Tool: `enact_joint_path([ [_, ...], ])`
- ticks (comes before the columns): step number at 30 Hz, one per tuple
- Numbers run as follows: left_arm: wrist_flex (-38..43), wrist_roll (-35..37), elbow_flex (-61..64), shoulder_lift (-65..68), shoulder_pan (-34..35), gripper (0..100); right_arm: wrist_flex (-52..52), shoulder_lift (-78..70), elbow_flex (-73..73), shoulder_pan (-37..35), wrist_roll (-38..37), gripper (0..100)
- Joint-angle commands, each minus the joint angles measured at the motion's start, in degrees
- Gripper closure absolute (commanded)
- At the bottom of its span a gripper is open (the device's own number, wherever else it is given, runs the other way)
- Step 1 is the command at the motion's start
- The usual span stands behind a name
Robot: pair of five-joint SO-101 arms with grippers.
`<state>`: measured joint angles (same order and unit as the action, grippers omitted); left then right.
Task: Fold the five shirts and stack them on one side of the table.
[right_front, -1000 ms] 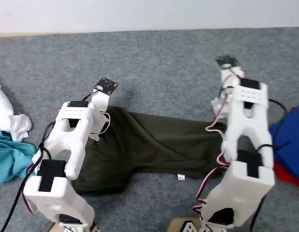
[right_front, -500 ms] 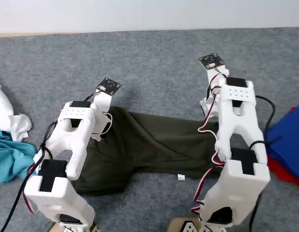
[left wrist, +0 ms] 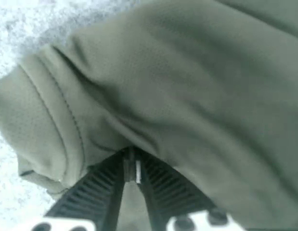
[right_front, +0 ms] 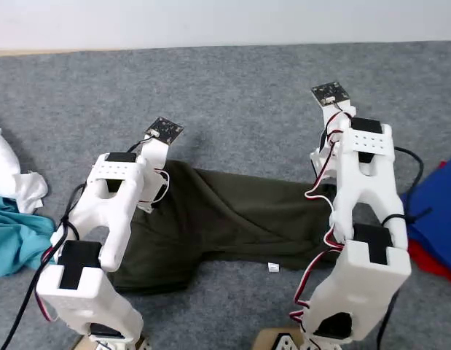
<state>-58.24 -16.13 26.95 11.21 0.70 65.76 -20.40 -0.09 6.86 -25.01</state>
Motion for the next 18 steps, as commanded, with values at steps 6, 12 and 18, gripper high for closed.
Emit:
enact_joint_path([
  [6, -0.7, 0.26, -1.8, -0.35, -0.26, 100, 5.05, -2.24, -2.37, 1.19, 0.35, 87.6],
  [12, -0.7, 0.26, -1.8, -0.35, -0.26, 100, 2.68, -2.59, -2.46, 1.27, 0.26, 87.6],
  [18, -0.7, 0.26, -1.8, -0.35, -0.35, 100, 2.59, -2.77, -2.37, 2.42, 0.18, 88.1],
])
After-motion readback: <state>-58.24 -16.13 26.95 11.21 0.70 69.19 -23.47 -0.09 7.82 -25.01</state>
